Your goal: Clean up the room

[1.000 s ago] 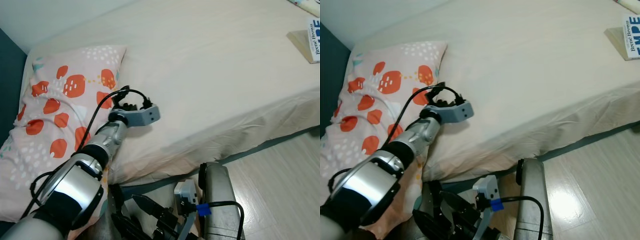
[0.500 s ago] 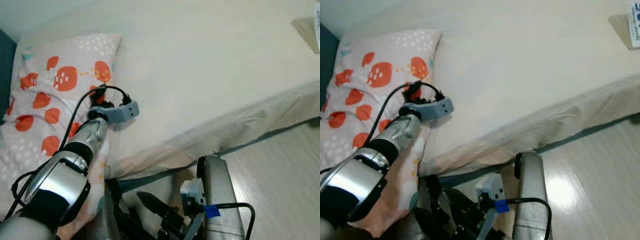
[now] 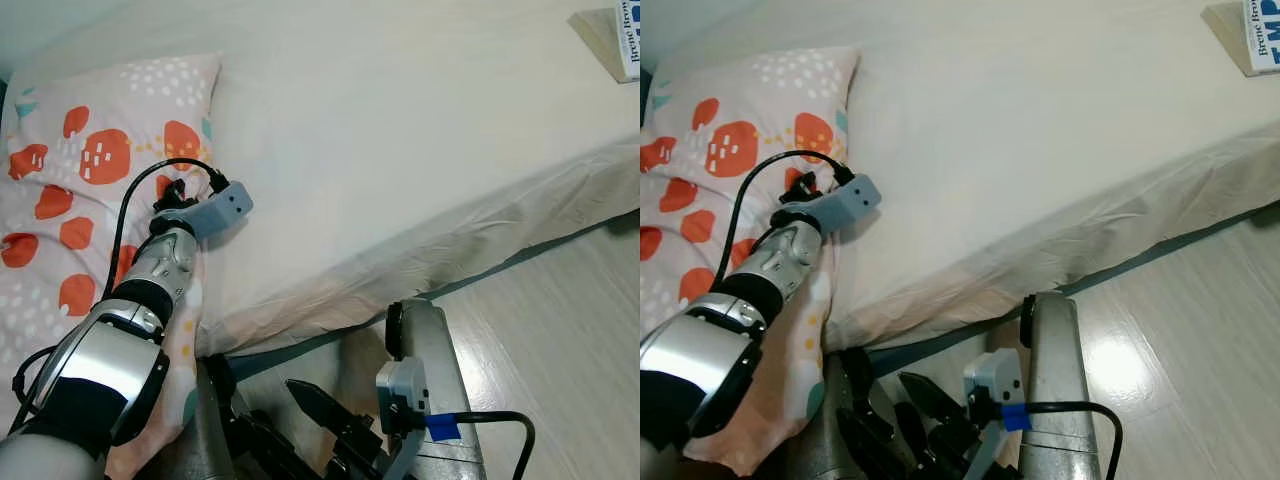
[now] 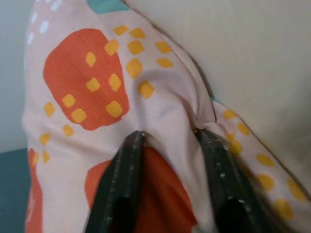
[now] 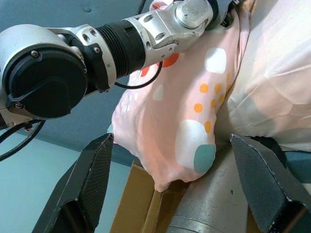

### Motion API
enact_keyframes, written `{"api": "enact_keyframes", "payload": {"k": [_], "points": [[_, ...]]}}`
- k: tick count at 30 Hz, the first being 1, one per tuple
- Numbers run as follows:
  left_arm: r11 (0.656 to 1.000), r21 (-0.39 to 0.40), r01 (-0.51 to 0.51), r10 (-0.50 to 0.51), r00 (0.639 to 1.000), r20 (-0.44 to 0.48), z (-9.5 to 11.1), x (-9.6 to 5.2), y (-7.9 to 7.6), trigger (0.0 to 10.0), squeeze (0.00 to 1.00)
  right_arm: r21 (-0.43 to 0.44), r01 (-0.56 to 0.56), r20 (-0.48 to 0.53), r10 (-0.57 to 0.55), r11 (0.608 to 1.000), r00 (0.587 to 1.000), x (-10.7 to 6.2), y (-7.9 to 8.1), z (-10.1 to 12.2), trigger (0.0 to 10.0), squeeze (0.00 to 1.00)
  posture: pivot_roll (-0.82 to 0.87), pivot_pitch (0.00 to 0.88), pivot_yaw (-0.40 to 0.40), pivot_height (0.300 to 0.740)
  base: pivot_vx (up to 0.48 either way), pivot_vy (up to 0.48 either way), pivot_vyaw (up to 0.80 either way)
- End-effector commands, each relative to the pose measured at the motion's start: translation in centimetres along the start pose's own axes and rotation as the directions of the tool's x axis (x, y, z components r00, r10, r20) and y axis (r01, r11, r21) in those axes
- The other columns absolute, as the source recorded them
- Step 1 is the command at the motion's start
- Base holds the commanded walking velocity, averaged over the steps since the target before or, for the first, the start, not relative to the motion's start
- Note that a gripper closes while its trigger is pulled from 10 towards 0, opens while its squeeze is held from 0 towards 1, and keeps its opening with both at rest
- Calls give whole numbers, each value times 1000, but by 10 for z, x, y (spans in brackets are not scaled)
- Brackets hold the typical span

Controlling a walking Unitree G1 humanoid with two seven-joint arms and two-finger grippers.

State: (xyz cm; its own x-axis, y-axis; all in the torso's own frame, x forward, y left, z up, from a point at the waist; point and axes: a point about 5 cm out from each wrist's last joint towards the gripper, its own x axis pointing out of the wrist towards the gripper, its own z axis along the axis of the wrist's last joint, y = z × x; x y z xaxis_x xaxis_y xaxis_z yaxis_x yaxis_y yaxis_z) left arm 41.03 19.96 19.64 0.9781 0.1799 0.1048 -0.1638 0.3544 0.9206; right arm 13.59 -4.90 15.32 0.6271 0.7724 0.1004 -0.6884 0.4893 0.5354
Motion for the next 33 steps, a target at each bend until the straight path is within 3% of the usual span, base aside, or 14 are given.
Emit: {"api": "enact_keyframes", "payload": {"k": [1,8,14,18,19,20,21,23,24,25,27,28,31,33], "points": [[996,84,-2,11,994,-109,-35,-4,3,0,0,56,-69,2,69,996,998,4,19,-3,10000,0,-327,620,216,521,0,0,0],[987,135,-82,99,988,-120,-40,-1,18,0,0,53,-70,3,70,996,998,5,20,-1,10000,0,-324,617,215,521,0,0,0],[977,-30,-212,202,959,-201,-43,2,36,0,0,46,-72,10,71,996,997,6,21,2,10000,0,-324,617,215,521,0,0,0],[857,-213,-468,360,842,-402,-64,4,82,0,0,37,-73,18,72,997,997,7,22,6,10000,0,-338,619,214,521,0,0,0],[823,-235,-516,379,809,-450,-72,2,91,0,0,36,-73,19,72,997,997,7,22,6,10000,0,-338,619,214,521,0,0,0],[823,-235,-516,379,809,-450,-72,2,91,0,0,36,-73,19,72,997,997,7,22,6,10000,0,-338,619,214,521,0,0,0],[781,-248,-573,398,763,-509,-85,-1,103,0,0,35,-73,20,72,997,997,7,23,7,10000,0,-338,619,218,521,0,0,0],[781,-248,-573,398,763,-509,-85,-1,103,0,0,35,-73,20,72,997,997,7,23,7,10000,0,-338,619,218,521,0,0,0],[762,-234,-603,413,732,-541,-96,-4,110,0,0,35,-71,20,71,997,997,7,23,7,10000,0,-338,619,218,521,0,0,0],[762,-234,-603,413,732,-541,-96,-4,110,0,0,35,-71,20,71,997,997,7,23,7,10000,0,-338,619,218,521,0,0,0],[725,-203,-658,429,662,-614,-122,-15,121,0,0,34,-73,21,73,997,997,7,23,7,10000,0,-330,619,218,521,0,0,0],[725,-203,-658,429,662,-614,-122,-15,121,0,0,34,-73,21,73,997,997,7,23,7,10000,0,-330,619,218,521,0,0,0],[705,-134,-697,444,581,-682,-152,-30,125,0,0,33,-79,22,78,996,997,7,23,8,10000,0,-320,616,214,521,0,0,0],[701,-122,-702,445,565,-695,-158,-33,124,0,0,33,-79,21,79,996,997,7,23,8,10000,0,-320,616,214,521,0,0,0]]}}
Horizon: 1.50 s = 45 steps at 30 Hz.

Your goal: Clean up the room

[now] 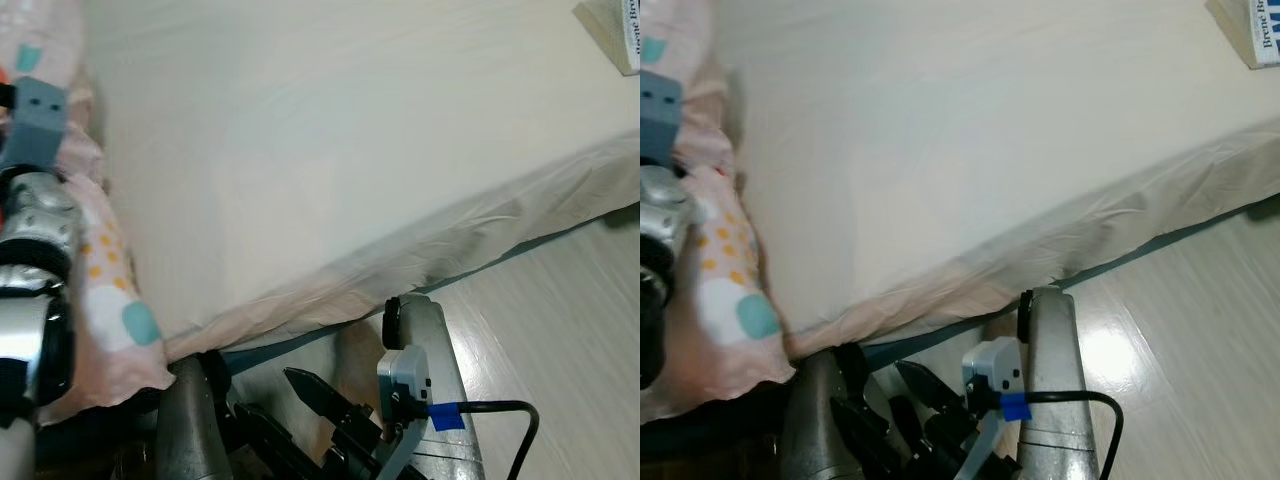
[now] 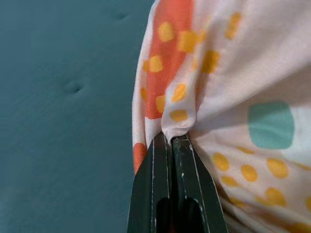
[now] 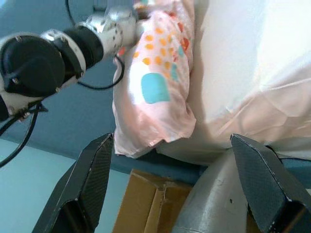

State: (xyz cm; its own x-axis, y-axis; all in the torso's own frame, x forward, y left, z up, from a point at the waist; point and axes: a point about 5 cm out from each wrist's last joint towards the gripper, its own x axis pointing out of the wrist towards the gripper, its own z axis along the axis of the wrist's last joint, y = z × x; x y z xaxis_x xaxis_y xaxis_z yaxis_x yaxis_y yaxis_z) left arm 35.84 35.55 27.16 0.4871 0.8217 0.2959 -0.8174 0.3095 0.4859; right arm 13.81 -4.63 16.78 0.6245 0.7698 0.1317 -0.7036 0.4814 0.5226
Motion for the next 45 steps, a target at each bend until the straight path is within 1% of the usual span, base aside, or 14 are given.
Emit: {"api": "enact_keyframes", "payload": {"k": [1,5,8,10,15,28,32,33,36,37,40,42,44,45], "points": [[996,69,-50,59,989,-139,-39,4,14,0,0,48,-61,-4,61,997,998,2,15,-3,10000,0,-320,616,214,521,0,0,0],[990,71,-119,133,954,-268,-77,-8,13,0,0,48,-78,-5,78,996,997,4,15,-2,10000,0,-321,612,209,521,0,0,0],[988,48,-145,152,935,-321,-87,-12,13,0,0,47,-80,-6,80,996,997,5,15,-2,10000,0,-321,612,209,521,0,0,0],[978,-4,-207,187,888,-420,-103,-21,11,0,0,48,-83,-6,83,995,997,5,16,-2,10000,0,-328,611,208,521,0,0,0],[945,-92,-314,218,815,-537,-115,-30,9,0,0,57,-94,-14,95,994,995,5,19,-4,10000,0,-329,609,208,521,0,0,0],[895,-216,-390,149,719,-679,-127,-43,-1,0,0,66,-111,-23,112,992,993,5,20,-6,10000,0,-334,598,210,521,0,0,0],[927,-316,-202,-57,757,-651,-120,-69,-42,0,0,71,-107,-28,109,992,994,3,19,-7,10000,0,-323,596,211,521,0,0,0],[927,-316,-202,-57,757,-651,-120,-69,-42,0,0,71,-107,-28,109,992,994,3,19,-7,10000,0,-323,596,211,521,0,0,0],[929,-369,-5,-222,792,-569,-103,-98,-78,0,0,68,-109,-23,111,992,994,5,19,-6,10000,0,-331,595,213,521,0,0,0],[929,-369,-5,-222,792,-569,-103,-98,-78,0,0,68,-109,-23,111,992,994,5,19,-6,10000,0,-331,595,213,521,0,0,0],[910,-409,75,-304,790,-532,-93,-110,-92,0,0,66,-109,-20,110,992,994,6,18,-5,10000,0,-333,595,216,521,0,0,0],[863,-475,172,-416,775,-476,-78,-123,-108,0,0,65,-105,-20,106,992,994,5,18,-6,10000,0,-331,594,221,521,0,0,0],[863,-475,172,-416,775,-476,-78,-123,-108,0,0,65,-105,-20,106,992,994,5,18,-6,10000,0,-331,594,221,521,0,0,0],[833,-509,216,-470,763,-445,-69,-130,-116,0,0,66,-104,-21,105,992,994,4,18,-6,10000,0,-331,594,221,521,0,0,0]]}}
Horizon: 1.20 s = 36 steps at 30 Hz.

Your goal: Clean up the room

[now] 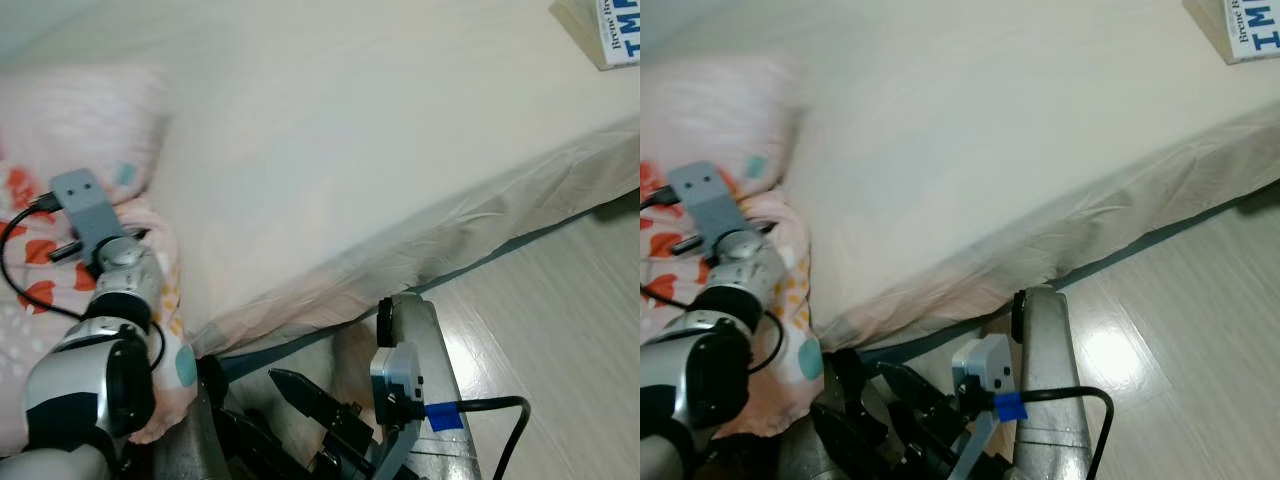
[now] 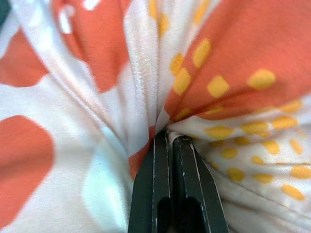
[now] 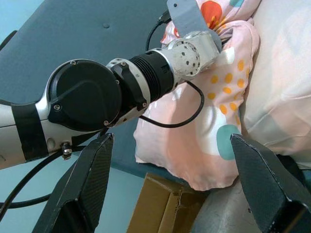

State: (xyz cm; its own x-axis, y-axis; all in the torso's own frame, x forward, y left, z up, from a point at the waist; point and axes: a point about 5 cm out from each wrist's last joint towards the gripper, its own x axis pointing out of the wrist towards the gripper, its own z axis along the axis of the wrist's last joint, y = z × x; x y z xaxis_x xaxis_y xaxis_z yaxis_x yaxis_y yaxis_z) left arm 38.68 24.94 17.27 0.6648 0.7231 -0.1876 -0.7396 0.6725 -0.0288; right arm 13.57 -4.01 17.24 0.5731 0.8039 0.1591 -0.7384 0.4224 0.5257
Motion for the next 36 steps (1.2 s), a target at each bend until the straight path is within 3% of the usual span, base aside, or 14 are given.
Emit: {"api": "enact_keyframes", "payload": {"k": [1,2,4,5,7,11,12,17,21,26,28,29,32,36], "points": [[997,58,56,-44,981,-189,-53,-11,-1,510,0,49,-36,-13,37,998,999,1,11,-7,10000,0,-325,592,224,521,0,0,0],[993,34,110,-102,976,-194,-51,-17,-13,3922,0,49,-36,-12,36,998,999,1,10,-7,10000,0,-323,590,225,521,0,0,0],[993,34,110,-102,976,-194,-51,-17,-13,3922,0,49,-36,-12,36,998,999,1,10,-7,10000,0,-323,590,225,521,0,0,0],[985,-3,175,-172,964,-202,-50,-24,-26,10000,0,47,-35,-12,36,998,999,2,10,-7,10000,0,-323,590,225,521,0,0,0],[985,-3,175,-172,964,-202,-50,-24,-26,10000,0,47,-35,-12,36,998,999,2,10,-7,10000,0,-323,590,225,521,0,0,0],[957,-63,282,-288,937,-197,-43,-38,-50,10000,0,42,-35,-11,36,998,999,2,9,-7,10000,0,-323,582,227,521,0,0,0],[932,-102,348,-362,913,-190,-38,-46,-62,10000,1000,39,-35,-11,35,999,999,3,8,-7,10000,0,-324,577,227,521,0,0,0],[872,-155,464,-485,861,-153,-26,-57,-82,10000,1000,33,-34,-12,35,999,999,3,6,-6,10000,0,-319,566,228,521,0,0,0],[742,-271,613,-644,764,-37,13,-66,-102,10000,1000,15,-44,-12,44,999,999,5,-1,-5,10000,0,-299,534,229,521,0,0,0],[697,-321,642,-679,734,-5,24,-67,-105,10000,1000,9,-48,-10,48,999,999,6,-4,-5,10000,0,-296,517,228,521,0,0,0],[596,-354,721,-751,656,72,43,-71,-110,10000,1000,-4,-44,-7,44,999,999,8,-9,-4,10000,0,-285,492,228,521,0,0,0],[596,-354,721,-751,656,72,43,-71,-110,10000,1000,-4,-44,-7,44,999,999,8,-9,-4,10000,0,-285,492,228,521,0,0,0],[432,-351,831,-835,516,192,60,-71,-108,10000,1000,-50,17,19,-16,999,1000,10,-27,0,10000,0,-272,454,228,521,0,0,0],[375,-320,870,-862,454,225,55,-65,-99,10000,1000,-85,92,50,-88,992,995,11,-45,5,10000,0,-260,407,225,521,0,0,0]]}}
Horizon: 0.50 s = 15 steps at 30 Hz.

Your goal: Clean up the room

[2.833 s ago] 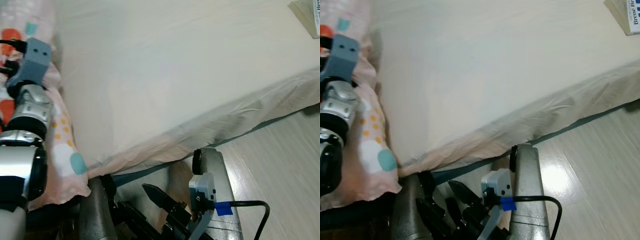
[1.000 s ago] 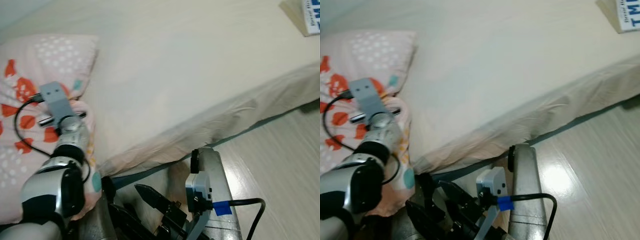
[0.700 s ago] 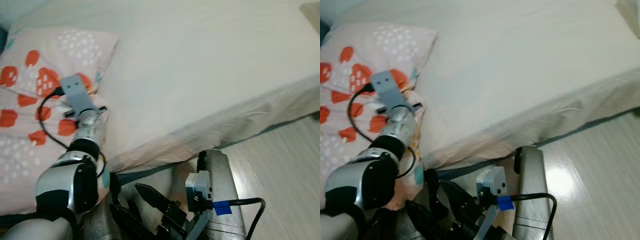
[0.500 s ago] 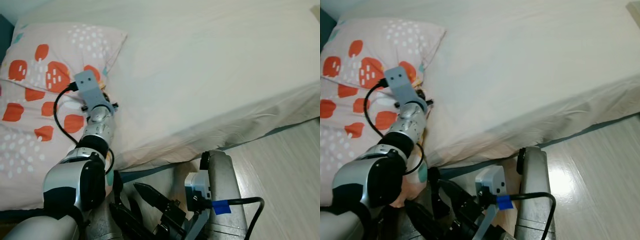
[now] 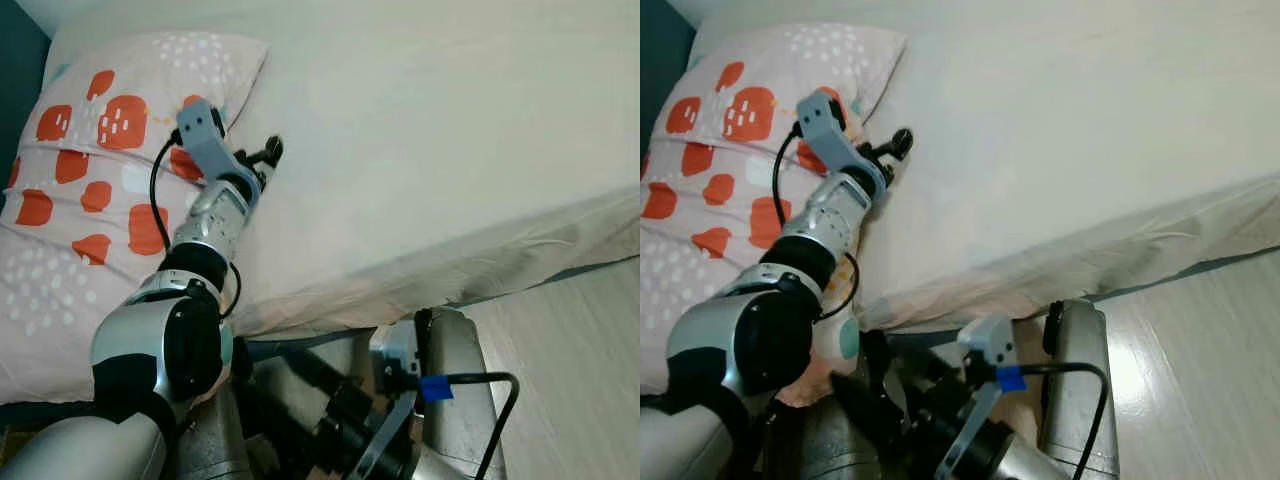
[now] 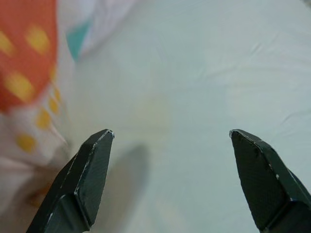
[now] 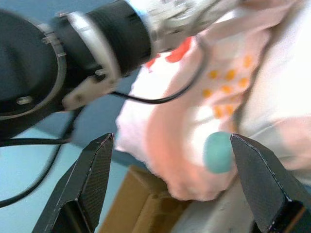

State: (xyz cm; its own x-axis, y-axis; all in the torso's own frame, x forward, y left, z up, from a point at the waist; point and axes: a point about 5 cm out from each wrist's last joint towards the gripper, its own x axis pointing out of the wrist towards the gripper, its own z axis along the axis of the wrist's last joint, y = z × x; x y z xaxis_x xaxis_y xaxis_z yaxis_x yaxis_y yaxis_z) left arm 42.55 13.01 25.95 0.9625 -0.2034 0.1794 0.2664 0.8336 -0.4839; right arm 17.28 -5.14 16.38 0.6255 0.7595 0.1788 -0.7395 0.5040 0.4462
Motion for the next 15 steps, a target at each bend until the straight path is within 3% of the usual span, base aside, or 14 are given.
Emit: {"api": "enact_keyframes", "payload": {"k": [1,2,3,4,5,6,7,9,13,14,15], "points": [[1000,-5,1,-1,1000,-23,-8,-9,20,10000,1000,14,40,-8,-40,999,999,0,-7,-7,10000,0,-260,407,225,521,0,0,0],[999,-2,46,-46,999,-29,-11,-16,30,10000,1000,-9,94,5,-94,996,996,1,-20,-5,10000,0,-251,381,222,521,0,0,0],[999,-2,46,-46,999,-29,-11,-16,30,10000,1000,-9,94,5,-94,996,996,1,-20,-5,10000,0,-251,381,222,521,0,0,0],[995,-25,93,-94,994,-51,-17,-23,39,10000,678,-26,148,14,-147,989,989,1,-34,-4,10000,0,-243,349,218,521,0,0,0],[989,-57,135,-138,989,-61,-23,-29,45,10000,455,-43,193,15,-193,980,981,0,-46,-4,10000,0,-237,327,213,521,0,0,0],[978,-84,189,-193,980,-52,-28,-35,48,10000,12,-54,221,8,-221,974,975,0,-55,-4,10000,0,-235,320,211,521,0,0,0],[978,-84,189,-193,980,-52,-28,-35,48,10000,12,-54,221,8,-221,974,975,0,-55,-4,10000,0,-235,320,211,521,0,0,0],[930,-101,352,-357,934,-32,-43,-52,49,10000,0,-59,246,-15,-247,967,969,-1,-72,-7,10000,0,-214,257,193,521,0,0,0],[903,-145,404,-412,911,-29,-61,-65,50,10000,0,-39,262,-10,-263,964,965,-1,-87,-8,10000,0,-203,222,180,526,0,0,0],[906,-143,399,-410,910,-55,-74,-71,51,10000,0,-37,272,-6,-273,961,962,-1,-96,-8,10000,0,-187,181,164,530,0,0,0],[906,-143,399,-410,910,-55,-74,-71,51,10000,0,-37,272,-6,-273,961,962,-1,-96,-8,10000,0,-187,181,164,530,0,0,0]]}}
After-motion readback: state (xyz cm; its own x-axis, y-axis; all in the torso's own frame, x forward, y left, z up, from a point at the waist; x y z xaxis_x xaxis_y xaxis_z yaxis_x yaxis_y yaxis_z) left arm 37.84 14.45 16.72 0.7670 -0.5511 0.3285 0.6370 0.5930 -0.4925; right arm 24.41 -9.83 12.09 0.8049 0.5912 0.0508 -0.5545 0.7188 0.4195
